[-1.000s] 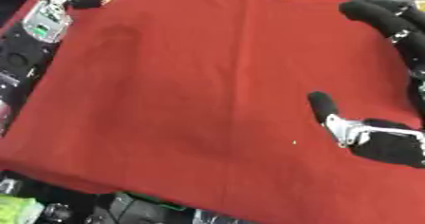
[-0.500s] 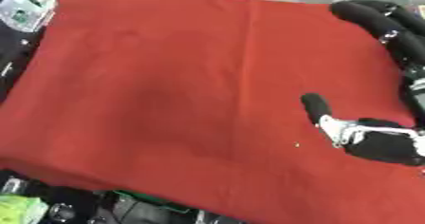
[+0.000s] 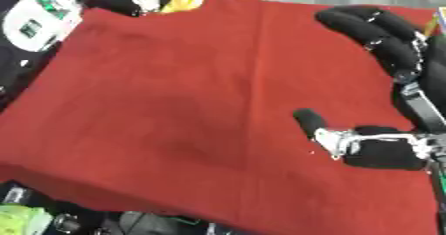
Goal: Pick up the objects with one hand, pass them to the other hand, and then place them into the box on the other side of the table.
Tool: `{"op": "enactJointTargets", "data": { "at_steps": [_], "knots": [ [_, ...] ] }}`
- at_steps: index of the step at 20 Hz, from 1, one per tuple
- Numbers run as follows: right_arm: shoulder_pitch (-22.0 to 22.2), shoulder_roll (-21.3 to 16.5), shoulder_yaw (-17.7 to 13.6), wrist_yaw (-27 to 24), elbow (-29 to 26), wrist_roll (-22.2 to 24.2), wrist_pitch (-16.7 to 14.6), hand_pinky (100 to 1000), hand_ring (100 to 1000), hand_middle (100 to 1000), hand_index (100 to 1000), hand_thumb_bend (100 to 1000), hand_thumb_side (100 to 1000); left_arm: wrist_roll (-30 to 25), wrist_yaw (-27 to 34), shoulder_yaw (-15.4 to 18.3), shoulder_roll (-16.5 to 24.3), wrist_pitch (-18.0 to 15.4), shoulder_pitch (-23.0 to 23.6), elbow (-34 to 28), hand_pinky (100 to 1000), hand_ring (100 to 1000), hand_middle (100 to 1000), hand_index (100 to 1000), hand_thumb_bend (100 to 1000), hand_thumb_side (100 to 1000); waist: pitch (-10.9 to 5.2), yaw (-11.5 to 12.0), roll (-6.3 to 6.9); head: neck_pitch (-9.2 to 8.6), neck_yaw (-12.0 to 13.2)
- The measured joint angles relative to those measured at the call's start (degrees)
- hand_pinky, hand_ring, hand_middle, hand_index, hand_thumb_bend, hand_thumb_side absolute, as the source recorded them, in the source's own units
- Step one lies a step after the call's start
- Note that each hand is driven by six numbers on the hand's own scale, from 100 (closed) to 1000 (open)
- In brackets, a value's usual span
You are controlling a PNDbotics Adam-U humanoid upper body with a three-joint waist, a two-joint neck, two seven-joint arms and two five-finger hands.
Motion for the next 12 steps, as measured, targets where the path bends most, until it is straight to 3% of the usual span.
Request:
{"op": "enactJointTargets", "data": {
  "at_steps": [5,12],
  "knots": [
    [-0.17,-0.04,0.55,0.01,0.28,0.65,-0.65,830,804,819,941,347,483,-4.50,1.50,-4.60,-0.92,1.63,-0.01,-2.85,624,503,489,645,225,220,0.00,-0.16,0.00,0.00,-1.00],
    [-0.47,-0.04,1.16,0.10,0.33,0.81,-1.07,829,804,819,941,362,480,-7.60,3.55,-7.68,-3.47,3.03,-0.93,-4.47,621,501,487,643,226,217,0.00,-0.39,0.00,0.00,-4.64]
  ]
}}
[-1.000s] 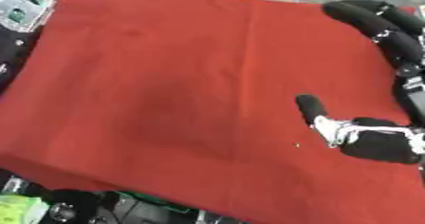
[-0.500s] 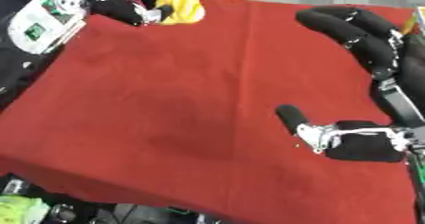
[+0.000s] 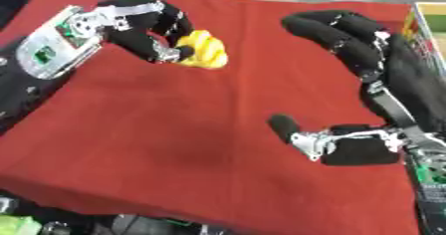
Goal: Pick up the objects with one hand, pass them to the other hand, and then place them into the box on the other side of the table.
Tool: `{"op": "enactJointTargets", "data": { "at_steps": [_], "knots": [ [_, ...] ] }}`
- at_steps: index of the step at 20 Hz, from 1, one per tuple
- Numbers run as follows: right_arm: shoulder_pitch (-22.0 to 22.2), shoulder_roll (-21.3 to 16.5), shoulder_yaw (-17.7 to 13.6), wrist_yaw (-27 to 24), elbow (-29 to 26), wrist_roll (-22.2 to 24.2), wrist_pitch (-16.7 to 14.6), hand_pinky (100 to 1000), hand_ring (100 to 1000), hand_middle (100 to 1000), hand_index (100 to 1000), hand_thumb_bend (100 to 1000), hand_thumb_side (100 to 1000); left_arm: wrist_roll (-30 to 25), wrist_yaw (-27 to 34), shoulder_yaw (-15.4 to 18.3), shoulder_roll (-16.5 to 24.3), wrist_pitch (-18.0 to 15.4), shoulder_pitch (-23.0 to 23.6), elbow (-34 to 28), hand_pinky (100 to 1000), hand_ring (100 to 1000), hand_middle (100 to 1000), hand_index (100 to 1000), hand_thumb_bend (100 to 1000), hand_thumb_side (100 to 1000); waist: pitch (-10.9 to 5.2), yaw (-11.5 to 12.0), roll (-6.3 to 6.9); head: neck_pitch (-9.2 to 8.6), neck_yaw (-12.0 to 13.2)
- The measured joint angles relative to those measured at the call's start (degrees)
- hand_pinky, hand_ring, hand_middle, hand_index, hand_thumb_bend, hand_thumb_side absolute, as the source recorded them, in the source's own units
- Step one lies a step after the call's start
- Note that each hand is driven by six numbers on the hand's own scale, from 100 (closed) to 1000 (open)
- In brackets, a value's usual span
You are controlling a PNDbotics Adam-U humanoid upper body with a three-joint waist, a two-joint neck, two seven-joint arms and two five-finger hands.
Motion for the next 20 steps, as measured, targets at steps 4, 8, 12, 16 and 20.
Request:
{"op": "enactJointTargets", "data": {
  "at_steps": [4,8,12,16,20],
  "knots": [
    [-0.02,0.00,0.42,0.00,0.36,0.25,-0.24,828,798,818,940,382,472,-0.75,1.24,-1.06,-1.25,0.66,-0.81,-1.09,619,499,485,641,228,217,0.00,0.06,0.00,-0.02,-2.40],
    [-0.08,0.00,0.87,-0.03,0.80,0.57,-0.54,825,794,818,938,366,479,-1.15,3.33,-2.15,-2.34,1.60,-1.73,-2.40,621,498,483,640,230,217,0.00,0.35,-0.02,-0.82,-4.50],
    [-0.11,0.00,1.14,-0.06,1.12,0.89,-0.78,821,787,814,927,367,478,-1.41,5.10,-3.19,-3.44,2.66,-2.77,-4.08,620,497,483,640,232,219,0.00,0.50,-0.02,-2.08,-6.14],
    [-0.25,0.01,1.44,-0.06,1.55,1.22,-0.94,815,779,807,917,366,477,-1.76,6.82,-3.93,-4.40,3.56,-3.70,-5.66,620,497,482,640,234,219,0.00,0.70,-0.02,-2.93,-7.00],
    [-0.26,0.01,1.56,-0.06,2.05,1.54,-1.21,812,773,798,908,363,478,-2.37,8.05,-5.02,-5.36,4.61,-4.67,-7.10,621,497,482,640,233,219,0.00,0.80,-0.02,-3.30,-7.22]
  ]
}}
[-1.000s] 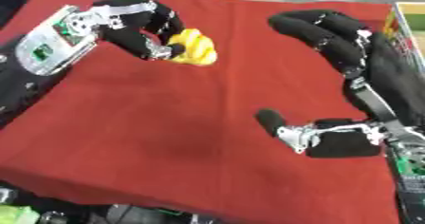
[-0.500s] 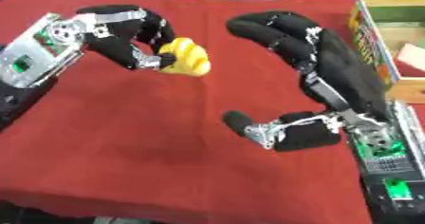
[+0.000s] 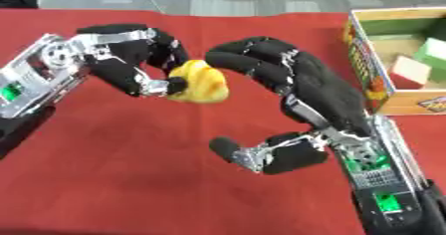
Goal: Pick up the objects with one hand, pass them to the other hand, and then place them into the box on the other side of the table.
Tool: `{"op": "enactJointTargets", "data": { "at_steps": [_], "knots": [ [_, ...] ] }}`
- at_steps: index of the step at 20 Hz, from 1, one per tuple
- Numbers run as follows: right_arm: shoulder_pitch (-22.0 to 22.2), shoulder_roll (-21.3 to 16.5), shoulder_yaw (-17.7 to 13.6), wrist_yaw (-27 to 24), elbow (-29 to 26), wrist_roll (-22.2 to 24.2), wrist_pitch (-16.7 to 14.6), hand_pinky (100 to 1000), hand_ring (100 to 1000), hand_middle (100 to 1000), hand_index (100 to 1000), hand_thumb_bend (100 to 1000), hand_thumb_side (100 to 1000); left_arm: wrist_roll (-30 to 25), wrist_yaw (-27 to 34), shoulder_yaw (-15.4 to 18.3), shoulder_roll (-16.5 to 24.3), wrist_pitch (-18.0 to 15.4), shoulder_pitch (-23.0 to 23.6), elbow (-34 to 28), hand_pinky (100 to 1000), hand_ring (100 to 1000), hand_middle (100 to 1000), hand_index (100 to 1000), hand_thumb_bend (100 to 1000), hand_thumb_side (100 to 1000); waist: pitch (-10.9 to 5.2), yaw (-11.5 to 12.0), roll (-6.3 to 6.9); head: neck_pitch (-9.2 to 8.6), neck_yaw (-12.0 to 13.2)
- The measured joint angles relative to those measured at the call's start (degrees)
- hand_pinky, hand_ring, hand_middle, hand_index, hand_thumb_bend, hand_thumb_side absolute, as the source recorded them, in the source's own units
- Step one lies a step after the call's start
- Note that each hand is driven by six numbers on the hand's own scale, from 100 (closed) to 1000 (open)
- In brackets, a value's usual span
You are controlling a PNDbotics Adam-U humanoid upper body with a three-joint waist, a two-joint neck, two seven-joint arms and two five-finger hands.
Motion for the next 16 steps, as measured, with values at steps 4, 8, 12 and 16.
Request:
{"op": "enactJointTargets", "data": {
  "at_steps": [4,8,12,16],
  "knots": [
    [0.00,0.00,0.24,0.07,0.39,0.16,-0.14,810,770,792,903,361,476,-0.70,1.24,-1.25,-0.86,1.05,-0.44,-0.99,620,497,482,640,233,219,-0.21,0.03,0.00,-0.01,0.00],
    [0.00,0.00,0.26,0.33,0.42,0.16,-0.14,800,751,763,882,344,467,-1.14,2.02,-1.98,-0.94,1.75,-0.49,-1.53,622,498,484,642,233,218,-0.29,0.03,0.00,0.00,0.04],
    [0.00,0.00,0.24,1.62,0.57,-0.59,0.31,785,722,724,860,282,431,-1.96,2.42,-2.67,-1.18,2.46,-0.51,-2.27,622,498,485,642,236,217,-0.36,0.01,0.01,0.14,0.13],
    [-0.01,0.00,0.20,3.18,0.72,-2.90,1.44,750,668,631,794,100,356,-2.39,2.71,-2.94,-1.18,2.87,-0.44,-2.77,621,498,485,641,241,215,-0.36,0.01,0.02,0.29,0.23]
  ]
}}
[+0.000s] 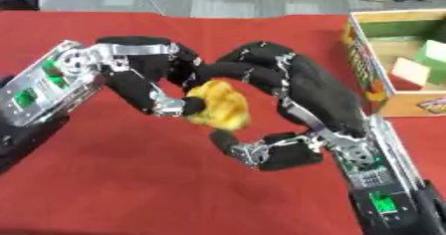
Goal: Pick up the objects with one hand, pass them to the other hand, and then place them into the box on the other side of the table.
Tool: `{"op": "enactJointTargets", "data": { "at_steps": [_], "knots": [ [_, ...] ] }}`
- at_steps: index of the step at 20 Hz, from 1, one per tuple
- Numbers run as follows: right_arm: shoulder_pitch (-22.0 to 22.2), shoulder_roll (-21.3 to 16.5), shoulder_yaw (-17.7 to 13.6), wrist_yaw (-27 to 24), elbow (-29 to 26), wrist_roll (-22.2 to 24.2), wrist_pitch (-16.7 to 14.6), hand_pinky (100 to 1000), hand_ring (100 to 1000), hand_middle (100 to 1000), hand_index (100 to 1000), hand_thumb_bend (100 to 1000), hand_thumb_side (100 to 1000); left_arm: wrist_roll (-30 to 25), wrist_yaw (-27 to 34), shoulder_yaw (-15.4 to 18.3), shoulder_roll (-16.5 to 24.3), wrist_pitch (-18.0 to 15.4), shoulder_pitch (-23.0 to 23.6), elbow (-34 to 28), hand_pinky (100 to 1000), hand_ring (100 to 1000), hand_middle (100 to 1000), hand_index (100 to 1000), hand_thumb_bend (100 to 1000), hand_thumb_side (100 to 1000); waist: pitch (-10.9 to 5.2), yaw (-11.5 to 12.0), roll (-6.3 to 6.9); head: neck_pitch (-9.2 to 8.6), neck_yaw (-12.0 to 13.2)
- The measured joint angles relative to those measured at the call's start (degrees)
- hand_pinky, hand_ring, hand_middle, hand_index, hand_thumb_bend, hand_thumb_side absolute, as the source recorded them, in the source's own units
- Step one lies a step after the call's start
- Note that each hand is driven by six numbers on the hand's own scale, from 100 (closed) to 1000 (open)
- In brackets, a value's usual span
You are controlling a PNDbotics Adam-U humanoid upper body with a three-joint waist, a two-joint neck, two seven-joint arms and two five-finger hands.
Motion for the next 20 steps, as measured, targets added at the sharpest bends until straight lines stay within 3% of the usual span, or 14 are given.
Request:
{"op": "enactJointTargets", "data": {
  "at_steps": [3,10,12,13,15,17,20],
  "knots": [
    [-0.02,0.00,-0.02,1.12,0.00,-3.46,1.67,717,616,558,705,100,291,-0.12,0.25,0.00,0.01,0.17,0.12,-0.10,621,498,485,641,243,214,0.00,0.00,0.00,0.01,0.02],
    [-0.05,0.00,0.02,5.21,0.24,-11.46,4.40,691,575,502,632,100,202,-0.18,1.24,0.00,0.04,0.72,0.19,-0.66,621,498,485,641,246,213,0.00,0.00,0.00,0.01,-0.25],
    [-0.06,0.00,0.04,6.21,0.49,-12.98,4.67,696,581,511,651,100,244,-0.23,1.42,0.00,0.05,0.85,0.19,-0.84,620,498,485,642,247,213,0.00,0.01,0.00,0.01,-0.29],
    [-0.06,0.00,0.07,6.57,0.70,-13.45,4.67,705,595,532,692,125,325,-0.20,1.52,0.00,0.05,0.91,0.19,-0.86,620,498,485,642,246,213,0.00,0.01,0.00,0.01,-0.31],
    [-0.06,0.00,0.23,7.02,1.09,-13.69,4.32,726,632,589,769,288,448,-0.08,1.70,0.00,0.11,1.05,0.19,-1.04,631,505,491,649,208,232,0.00,0.01,0.00,0.01,-0.33],
    [-0.06,0.00,0.44,7.08,1.45,-12.60,3.18,747,678,662,832,379,526,-0.06,1.79,0.01,0.18,1.07,0.19,-1.22,640,510,496,655,181,246,0.00,0.01,0.00,0.01,-0.33],
    [-0.03,0.00,0.57,6.57,1.74,-9.82,1.14,761,710,707,863,423,564,-0.10,1.91,0.16,0.37,0.89,0.18,-1.43,641,510,497,655,157,257,-0.02,0.01,0.00,0.01,-0.36]
  ]
}}
